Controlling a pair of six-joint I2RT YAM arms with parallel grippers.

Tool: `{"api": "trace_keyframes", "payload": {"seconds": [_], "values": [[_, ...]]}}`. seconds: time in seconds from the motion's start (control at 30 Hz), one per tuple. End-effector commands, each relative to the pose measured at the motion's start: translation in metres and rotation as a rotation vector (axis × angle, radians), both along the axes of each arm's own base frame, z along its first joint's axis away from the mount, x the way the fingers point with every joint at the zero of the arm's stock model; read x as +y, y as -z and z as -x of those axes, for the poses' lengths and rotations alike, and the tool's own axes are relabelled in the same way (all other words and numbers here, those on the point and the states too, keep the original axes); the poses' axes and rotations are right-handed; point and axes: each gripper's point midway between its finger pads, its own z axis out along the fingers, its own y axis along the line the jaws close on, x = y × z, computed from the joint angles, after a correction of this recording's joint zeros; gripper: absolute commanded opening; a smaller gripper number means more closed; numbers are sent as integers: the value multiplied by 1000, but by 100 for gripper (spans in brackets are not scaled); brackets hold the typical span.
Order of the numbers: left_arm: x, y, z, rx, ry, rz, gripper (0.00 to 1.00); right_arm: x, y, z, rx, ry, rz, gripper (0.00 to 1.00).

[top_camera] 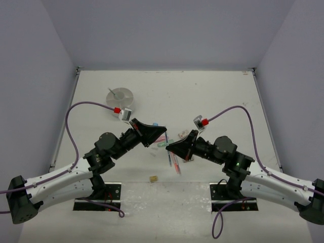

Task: Sort the stationery into containers
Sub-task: Close the pen cap on the pen.

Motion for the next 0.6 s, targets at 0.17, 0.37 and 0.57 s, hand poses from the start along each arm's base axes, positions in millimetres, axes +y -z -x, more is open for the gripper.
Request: {"api": "trace_keyframes", "payload": {"seconds": [0.17, 0.37, 0.57], "values": [[0, 7, 3, 21, 19, -7, 0, -2, -54, -31, -125, 149, -64, 0], [-1, 13, 0, 40, 6, -58, 0, 24, -69, -19, -249, -7, -14, 0], [-2, 22, -2, 53, 2, -104, 0, 12, -62, -37, -257, 120, -34, 0]]}}
